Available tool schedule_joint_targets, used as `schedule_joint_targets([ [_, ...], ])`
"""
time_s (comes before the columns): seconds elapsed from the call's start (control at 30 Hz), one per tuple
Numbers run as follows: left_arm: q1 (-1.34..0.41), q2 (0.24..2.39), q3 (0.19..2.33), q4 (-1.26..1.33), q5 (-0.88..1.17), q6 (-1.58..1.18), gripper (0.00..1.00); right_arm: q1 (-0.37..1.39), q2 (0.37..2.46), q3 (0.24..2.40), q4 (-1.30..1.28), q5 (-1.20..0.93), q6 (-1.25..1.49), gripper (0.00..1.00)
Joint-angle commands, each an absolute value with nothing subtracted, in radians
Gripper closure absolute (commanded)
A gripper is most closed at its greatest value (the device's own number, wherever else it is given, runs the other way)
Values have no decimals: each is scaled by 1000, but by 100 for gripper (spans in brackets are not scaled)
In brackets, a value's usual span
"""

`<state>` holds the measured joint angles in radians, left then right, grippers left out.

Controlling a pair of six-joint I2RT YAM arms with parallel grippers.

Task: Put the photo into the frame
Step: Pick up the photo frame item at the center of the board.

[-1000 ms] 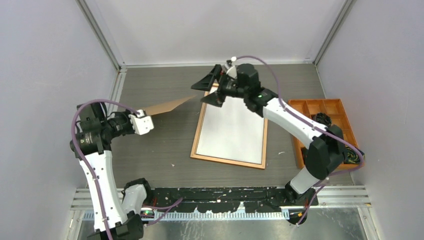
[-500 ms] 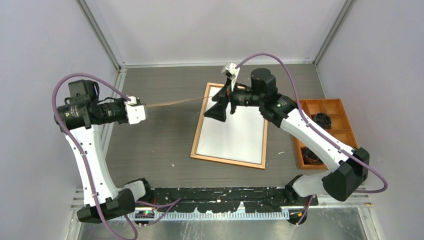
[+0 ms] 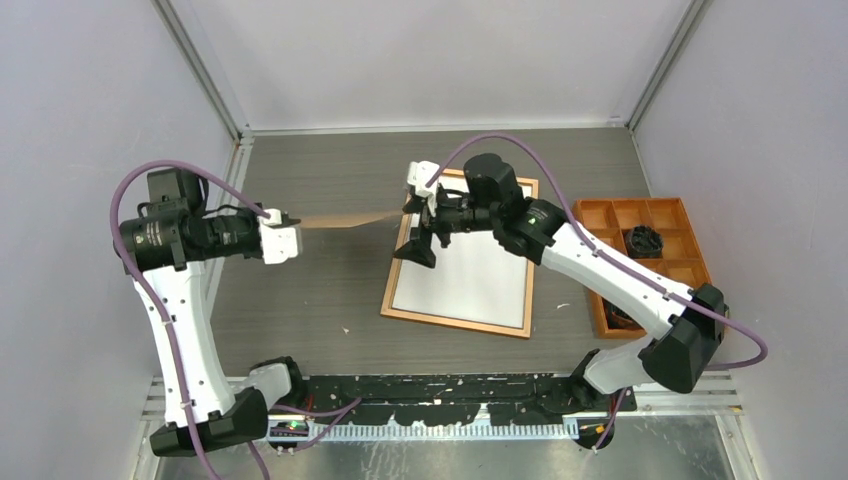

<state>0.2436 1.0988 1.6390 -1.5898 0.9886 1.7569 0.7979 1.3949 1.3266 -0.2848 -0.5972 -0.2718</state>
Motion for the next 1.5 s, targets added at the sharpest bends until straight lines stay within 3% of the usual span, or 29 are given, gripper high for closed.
schedule_joint_targets([
  [0.0, 222, 1069, 1654, -1776, 1056, 1769, 100, 799, 1407, 1335, -155, -459, -352, 0],
  [0.37, 208, 1063, 1655, -1775, 1029, 1757, 100, 842, 1487, 1324, -55, -374, -387, 0],
  [0.47, 207, 1064, 1654, -1775, 1025, 1758, 100, 857, 1485, 1309, -26, -361, -397, 7],
  [0.63, 208, 1068, 1655, -1750, 1026, 1730, 100, 865, 1487, 1318, -24, -391, -395, 50],
  [0.73, 207, 1063, 1654, -1723, 1028, 1712, 100, 866, 1500, 1339, -51, -407, -375, 91],
  [0.77, 206, 1057, 1650, -1709, 1031, 1701, 98, 866, 1505, 1344, -55, -410, -363, 98],
  [0.87, 208, 1026, 1618, -1625, 1047, 1643, 71, 866, 1508, 1339, -28, -415, -315, 99],
  [0.9, 208, 1009, 1600, -1566, 1053, 1596, 52, 865, 1507, 1329, -10, -415, -294, 99],
  [0.97, 207, 950, 1541, -1381, 1063, 1393, 6, 865, 1504, 1320, 56, -414, -232, 99],
  [1.0, 207, 920, 1503, -1264, 1063, 1286, 1, 865, 1504, 1315, 74, -413, -212, 99],
  [1.1, 208, 829, 1353, -762, 1011, 886, 0, 855, 1505, 1305, 129, -409, -134, 99],
  [1.17, 208, 807, 1294, -579, 931, 708, 0, 843, 1508, 1300, 168, -413, -69, 99],
  [1.47, 208, 1030, 1523, -803, 593, 538, 0, 690, 1520, 1225, 400, -478, 403, 99],
])
